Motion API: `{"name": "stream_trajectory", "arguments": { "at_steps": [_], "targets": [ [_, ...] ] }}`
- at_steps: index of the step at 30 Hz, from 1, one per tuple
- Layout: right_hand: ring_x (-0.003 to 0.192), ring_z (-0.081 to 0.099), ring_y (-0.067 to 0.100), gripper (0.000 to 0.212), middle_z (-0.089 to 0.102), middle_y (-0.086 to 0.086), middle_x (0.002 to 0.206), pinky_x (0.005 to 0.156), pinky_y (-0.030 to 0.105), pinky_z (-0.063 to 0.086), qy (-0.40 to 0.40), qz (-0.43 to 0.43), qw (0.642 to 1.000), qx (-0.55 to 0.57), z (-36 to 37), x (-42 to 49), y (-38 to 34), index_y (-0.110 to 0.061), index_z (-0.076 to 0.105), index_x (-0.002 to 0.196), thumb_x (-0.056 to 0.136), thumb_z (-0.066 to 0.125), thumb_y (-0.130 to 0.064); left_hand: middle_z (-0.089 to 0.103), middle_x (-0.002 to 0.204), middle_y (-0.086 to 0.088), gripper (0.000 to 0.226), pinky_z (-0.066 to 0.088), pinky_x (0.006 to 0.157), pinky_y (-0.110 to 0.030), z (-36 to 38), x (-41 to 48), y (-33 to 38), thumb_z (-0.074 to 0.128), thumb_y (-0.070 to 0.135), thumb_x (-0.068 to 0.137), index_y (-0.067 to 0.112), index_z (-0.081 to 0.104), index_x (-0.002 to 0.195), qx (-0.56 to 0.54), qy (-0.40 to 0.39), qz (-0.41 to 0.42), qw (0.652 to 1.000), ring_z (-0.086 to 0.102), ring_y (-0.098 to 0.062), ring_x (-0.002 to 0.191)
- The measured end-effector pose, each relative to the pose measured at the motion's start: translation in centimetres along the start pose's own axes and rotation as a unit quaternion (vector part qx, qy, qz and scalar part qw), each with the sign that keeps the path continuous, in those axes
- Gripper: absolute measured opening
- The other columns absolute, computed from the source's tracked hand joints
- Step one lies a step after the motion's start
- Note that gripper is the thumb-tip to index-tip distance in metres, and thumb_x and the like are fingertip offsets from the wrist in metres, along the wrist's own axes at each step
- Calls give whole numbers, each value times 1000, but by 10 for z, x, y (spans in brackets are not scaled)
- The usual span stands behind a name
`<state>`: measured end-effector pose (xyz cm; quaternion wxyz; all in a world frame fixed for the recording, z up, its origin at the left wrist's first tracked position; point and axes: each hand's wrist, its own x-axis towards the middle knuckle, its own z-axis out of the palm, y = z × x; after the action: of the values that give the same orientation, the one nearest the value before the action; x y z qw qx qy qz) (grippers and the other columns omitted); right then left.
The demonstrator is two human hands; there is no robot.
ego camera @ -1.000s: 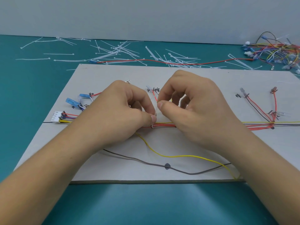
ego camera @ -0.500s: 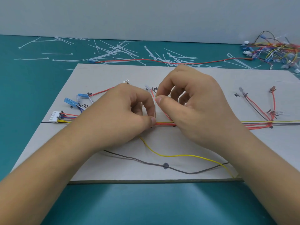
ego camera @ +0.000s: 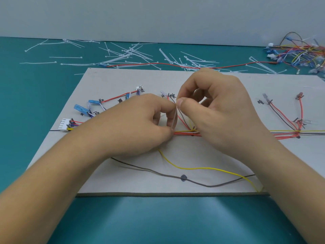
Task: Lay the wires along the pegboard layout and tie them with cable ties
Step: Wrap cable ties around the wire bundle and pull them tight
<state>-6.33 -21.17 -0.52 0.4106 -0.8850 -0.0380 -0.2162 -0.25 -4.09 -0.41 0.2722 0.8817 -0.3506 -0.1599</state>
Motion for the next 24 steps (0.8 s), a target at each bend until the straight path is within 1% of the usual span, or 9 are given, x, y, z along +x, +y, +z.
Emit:
{"name": "stream_trajectory", "arguments": {
  "at_steps": [3,5,9,14,16,19,21,24],
  "targets": [
    [69,56,12,12,60,-9,77,58,14,39,27,5,1000,9,-3,2,-1,-13,66,76,83,68,-4,53,57,17,7,31,55,-28,2,2,0,67,32,89,35,63,84,38,2,-8,999,49,-4,54],
    [69,56,13,12,61,-7,78,58,15,39,36,8,999,11,-5,2,-1,-13,65,75,83,68,-3,55,60,18,8,31,54,-28,3,3,0,67,34,89,37,62,83,52,5,-11,999,50,-2,55],
    [69,56,15,11,63,-3,80,58,15,39,38,16,999,-1,-5,2,-1,-11,65,76,83,67,-3,53,59,19,7,31,54,-27,2,4,1,67,34,88,36,63,83,56,8,-13,998,50,-1,56],
    [66,54,12,10,62,-3,74,56,16,39,52,34,998,4,-4,2,1,-9,66,76,83,65,-2,53,56,15,6,32,54,-27,3,5,2,67,32,88,36,65,84,53,12,-26,998,49,-3,54],
    [65,53,11,10,62,-3,73,55,14,38,54,34,998,-2,-3,2,0,-9,67,76,83,65,-2,53,55,15,7,31,53,-26,3,4,2,68,31,87,35,65,82,52,19,-28,998,50,-3,54],
    [61,54,9,11,64,-7,71,54,13,37,48,42,998,-7,-4,1,0,-15,67,74,82,67,-8,52,53,15,8,31,50,-25,5,2,3,71,31,86,33,67,80,40,35,-34,998,50,-3,53],
    [57,55,8,11,64,-10,70,53,14,38,22,52,998,-10,-8,1,0,-20,66,73,81,68,-14,51,52,17,9,28,44,-19,7,0,3,73,30,85,33,68,77,24,55,-40,997,50,-2,52],
    [54,54,6,5,67,-10,75,53,19,39,-17,91,996,-12,-13,0,2,-26,69,76,80,71,-24,51,52,18,11,35,48,-17,10,-2,2,73,28,84,33,68,75,6,73,-39,997,50,-1,51]
  ]
}}
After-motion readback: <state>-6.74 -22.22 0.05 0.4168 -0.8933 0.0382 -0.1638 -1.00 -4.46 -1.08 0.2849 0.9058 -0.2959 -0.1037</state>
